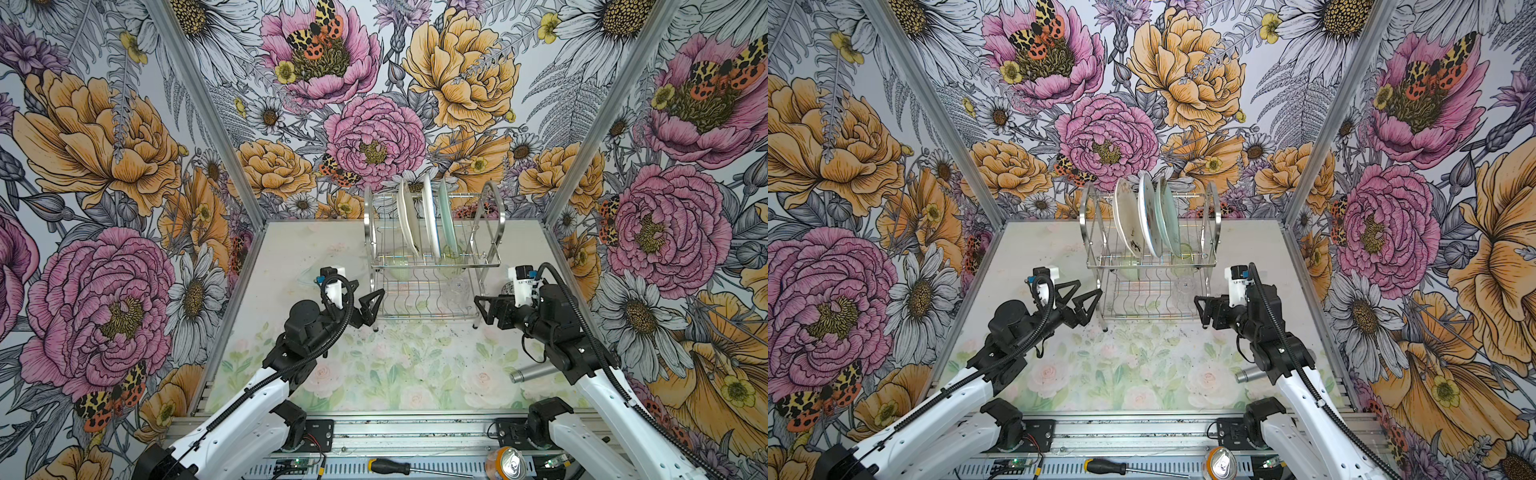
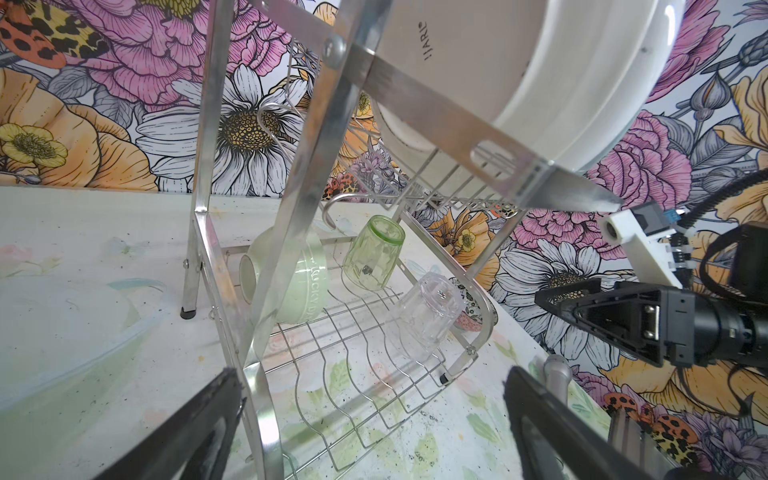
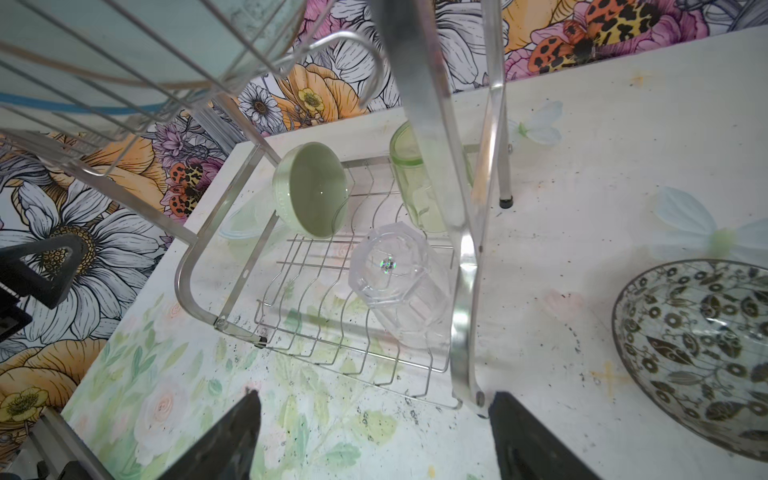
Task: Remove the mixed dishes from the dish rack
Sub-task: 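Move the right gripper over the clear octagonal glass cup on the lower tier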
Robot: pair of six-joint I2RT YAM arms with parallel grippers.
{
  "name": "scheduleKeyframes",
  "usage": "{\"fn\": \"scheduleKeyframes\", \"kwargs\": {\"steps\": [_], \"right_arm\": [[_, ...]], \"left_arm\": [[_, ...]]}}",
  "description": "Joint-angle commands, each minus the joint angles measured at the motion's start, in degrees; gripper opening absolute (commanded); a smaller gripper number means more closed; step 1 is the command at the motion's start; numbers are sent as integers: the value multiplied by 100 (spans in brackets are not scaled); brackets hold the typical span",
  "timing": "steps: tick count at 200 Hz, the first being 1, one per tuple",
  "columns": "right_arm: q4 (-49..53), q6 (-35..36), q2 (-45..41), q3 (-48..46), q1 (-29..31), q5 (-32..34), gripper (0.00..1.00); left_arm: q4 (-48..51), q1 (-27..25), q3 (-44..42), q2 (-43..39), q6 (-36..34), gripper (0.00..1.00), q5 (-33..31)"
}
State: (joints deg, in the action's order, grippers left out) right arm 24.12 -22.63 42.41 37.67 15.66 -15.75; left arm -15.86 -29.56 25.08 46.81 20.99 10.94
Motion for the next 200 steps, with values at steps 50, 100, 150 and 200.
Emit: {"fn": "scheduleKeyframes", "kwargs": {"steps": [50, 100, 150, 200], "right_arm": [[-935, -22, 1077, 189, 931, 609, 95], [-1371, -86, 1681, 355, 1174, 1013, 94], [-1637, -201, 1934, 259, 1298, 1678, 100], [-1862, -143, 2313, 387, 1319, 1472, 100]], "left_arm": [[64, -106, 132, 59, -50, 99, -211], [143, -99, 99, -49, -111, 99, -368], [197, -98, 93, -24, -157, 99, -408], [188, -101, 107, 6, -175, 99, -408]]}}
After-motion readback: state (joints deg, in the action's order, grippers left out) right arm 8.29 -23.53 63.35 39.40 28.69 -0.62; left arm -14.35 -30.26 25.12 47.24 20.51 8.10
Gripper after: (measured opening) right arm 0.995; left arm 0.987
